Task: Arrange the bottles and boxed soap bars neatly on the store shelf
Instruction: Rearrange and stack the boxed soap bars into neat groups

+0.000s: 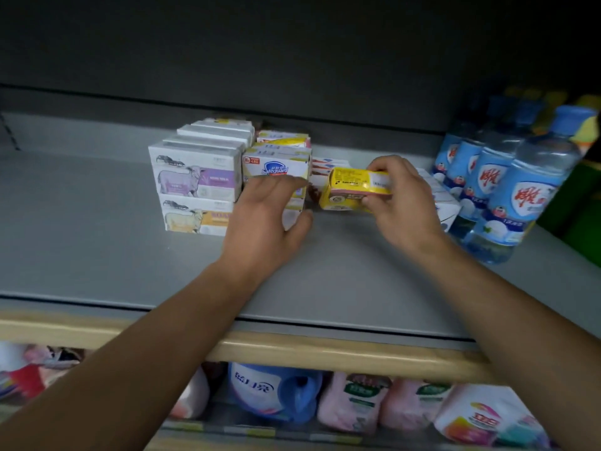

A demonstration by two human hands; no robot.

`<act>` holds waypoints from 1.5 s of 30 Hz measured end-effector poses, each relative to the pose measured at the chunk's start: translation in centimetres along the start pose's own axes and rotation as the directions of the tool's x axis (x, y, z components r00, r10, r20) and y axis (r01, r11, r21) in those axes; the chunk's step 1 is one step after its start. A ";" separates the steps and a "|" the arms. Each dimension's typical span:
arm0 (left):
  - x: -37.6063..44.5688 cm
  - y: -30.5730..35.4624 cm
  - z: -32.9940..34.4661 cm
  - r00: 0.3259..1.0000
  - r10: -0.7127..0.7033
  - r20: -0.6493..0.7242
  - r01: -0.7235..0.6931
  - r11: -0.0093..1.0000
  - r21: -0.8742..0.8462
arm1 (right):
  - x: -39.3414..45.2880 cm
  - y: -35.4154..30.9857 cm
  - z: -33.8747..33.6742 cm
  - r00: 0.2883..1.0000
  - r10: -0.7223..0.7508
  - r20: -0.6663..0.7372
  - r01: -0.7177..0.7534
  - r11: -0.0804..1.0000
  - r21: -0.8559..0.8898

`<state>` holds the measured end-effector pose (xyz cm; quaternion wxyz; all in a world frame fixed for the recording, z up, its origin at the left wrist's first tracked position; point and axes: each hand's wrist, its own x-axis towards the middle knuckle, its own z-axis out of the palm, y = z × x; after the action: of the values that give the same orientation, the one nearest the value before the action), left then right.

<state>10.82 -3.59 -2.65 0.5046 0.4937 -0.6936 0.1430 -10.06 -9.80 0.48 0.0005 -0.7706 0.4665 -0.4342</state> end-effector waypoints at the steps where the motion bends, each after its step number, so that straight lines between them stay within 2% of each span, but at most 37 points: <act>1: -0.1 0.4 -0.2 0.999 0.032 0.008 -0.032 0.999 -0.024 | -0.9 -0.5 -0.9 0.999 -0.035 -0.017 0.036 0.999 0.032; 4: -0.2 1.8 -0.7 0.984 0.104 0.143 -0.083 0.986 -0.147 | -3.6 -2.1 -2.9 0.995 -0.097 0.007 0.095 0.989 0.113; 6: -0.5 2.8 -0.9 0.971 0.093 0.220 -0.041 0.972 -0.233 | -5.0 -2.8 -3.5 0.992 -0.120 0.042 0.111 0.980 0.165; 8: -0.9 4.0 -0.9 0.961 -0.030 0.274 0.128 0.928 -0.350 | -6.0 -2.9 -4.1 0.994 -0.094 0.055 0.078 0.966 0.245; 9: -1.1 4.7 -0.8 0.943 -0.123 0.311 0.254 0.867 -0.429 | -6.4 -2.8 -4.4 0.996 -0.054 0.067 0.031 0.950 0.309; 11: -1.4 6.0 -0.6 0.859 -0.320 0.400 0.506 0.653 -0.564 | -7.4 -2.3 -5.2 0.989 0.027 0.148 -0.093 0.884 0.457; 13: -1.4 7.2 -0.4 0.709 -0.472 0.523 0.694 0.337 -0.637 | -8.5 -1.5 -5.7 0.965 0.041 0.260 -0.185 0.806 0.563; 14: -1.4 7.7 -0.3 0.622 -0.508 0.596 0.753 0.178 -0.633 | -9.0 -1.0 -5.7 0.955 0.030 0.296 -0.210 0.773 0.599; 15: -1.5 8.1 -0.1 0.542 -0.533 0.649 0.790 0.061 -0.610 | -9.4 -0.5 -5.6 0.949 0.023 0.313 -0.224 0.749 0.623; 16: -1.5 8.4 0.2 0.484 -0.560 0.672 0.814 0.008 -0.580 | -9.8 -0.1 -5.4 0.948 0.035 0.315 -0.237 0.739 0.631; 18: -1.5 8.6 0.6 0.435 -0.597 0.674 0.849 0.024 -0.527 | -10.4 0.6 -4.8 0.948 0.113 0.297 -0.283 0.725 0.628; 22: -1.4 8.8 0.9 0.417 -0.593 0.689 0.885 0.092 -0.456 | -10.5 1.3 -3.9 0.923 0.251 0.291 -0.384 0.629 0.676; 25: -1.4 8.8 1.1 0.424 -0.601 0.677 0.885 0.116 -0.451 | -10.4 1.3 -3.8 0.897 0.331 0.292 -0.436 0.570 0.696; 28: -1.5 8.9 1.4 0.458 -0.617 0.640 0.872 0.174 -0.457 | -10.3 1.1 -3.9 0.879 0.386 0.280 -0.465 0.559 0.687; 33: -1.8 9.0 1.4 0.499 -0.606 0.620 0.850 0.202 -0.487 | -10.4 0.8 -4.1 0.871 0.388 0.301 -0.477 0.523 0.706; 38: -2.1 8.7 1.0 0.500 -0.557 0.663 0.838 0.118 -0.533 | -10.6 0.6 -4.5 0.882 0.316 0.348 -0.460 0.423 0.781; 42: -2.3 8.4 0.8 0.531 -0.525 0.665 0.812 0.091 -0.576 | -10.7 0.5 -4.7 0.895 0.286 0.343 -0.442 0.462 0.768; 45: -2.6 8.6 0.6 0.575 -0.470 0.669 0.793 0.119 -0.598 | -10.8 0.4 -5.0 0.928 0.220 0.300 -0.363 0.713 0.600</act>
<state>3.36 1.43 -2.55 0.5683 0.4289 -0.4463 -0.5422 -15.75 -0.24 -3.74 0.3831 -0.6795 0.4016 -0.4799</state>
